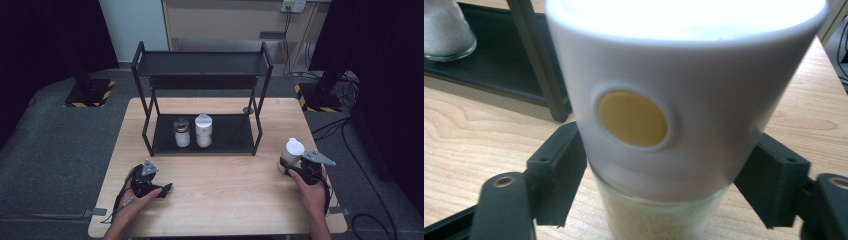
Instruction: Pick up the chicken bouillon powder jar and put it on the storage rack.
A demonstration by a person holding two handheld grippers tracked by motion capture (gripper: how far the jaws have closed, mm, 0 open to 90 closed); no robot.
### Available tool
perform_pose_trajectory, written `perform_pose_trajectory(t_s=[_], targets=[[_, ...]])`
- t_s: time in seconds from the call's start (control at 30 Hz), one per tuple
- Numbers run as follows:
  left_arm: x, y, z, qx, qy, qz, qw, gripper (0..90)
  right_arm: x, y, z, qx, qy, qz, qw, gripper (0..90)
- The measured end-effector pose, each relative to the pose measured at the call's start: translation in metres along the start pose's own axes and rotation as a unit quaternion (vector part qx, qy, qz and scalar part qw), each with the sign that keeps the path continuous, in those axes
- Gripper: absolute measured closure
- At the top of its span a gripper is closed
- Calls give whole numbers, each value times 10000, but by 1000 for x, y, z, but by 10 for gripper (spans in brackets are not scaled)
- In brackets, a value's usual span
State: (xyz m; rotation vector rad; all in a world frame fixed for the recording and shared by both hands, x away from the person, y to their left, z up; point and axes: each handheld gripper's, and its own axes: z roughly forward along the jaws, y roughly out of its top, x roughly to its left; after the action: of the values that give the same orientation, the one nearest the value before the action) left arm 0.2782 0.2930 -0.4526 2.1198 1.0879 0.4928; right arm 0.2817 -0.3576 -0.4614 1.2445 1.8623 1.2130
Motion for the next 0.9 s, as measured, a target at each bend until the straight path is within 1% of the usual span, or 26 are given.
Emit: perform_pose_trajectory(t_s=[0.1,0.47,0.53,0.6,0.67,0.8,0.9], targets=[[0,0,0,1,-1,-1,10000,0,1,0,0,-7,-41,-11,10000,306],[0,0,0,1,-3,0,10000,0,6,3,1,50,-139,-70,9999,316],[0,0,0,2,-3,0,10000,0,6,3,0,51,-142,-32,9999,316],[0,0,0,3,-6,-1,10000,0,5,3,-1,53,-96,44,9999,317],[0,0,0,2,-7,0,10000,0,5,4,-1,51,-40,66,10000,317],[0,0,0,-2,-7,-6,10000,0,8,7,-3,-7,133,16,9999,317],[0,0,0,-2,-7,-5,10000,0,14,12,-5,-22,286,-117,9995,317]])
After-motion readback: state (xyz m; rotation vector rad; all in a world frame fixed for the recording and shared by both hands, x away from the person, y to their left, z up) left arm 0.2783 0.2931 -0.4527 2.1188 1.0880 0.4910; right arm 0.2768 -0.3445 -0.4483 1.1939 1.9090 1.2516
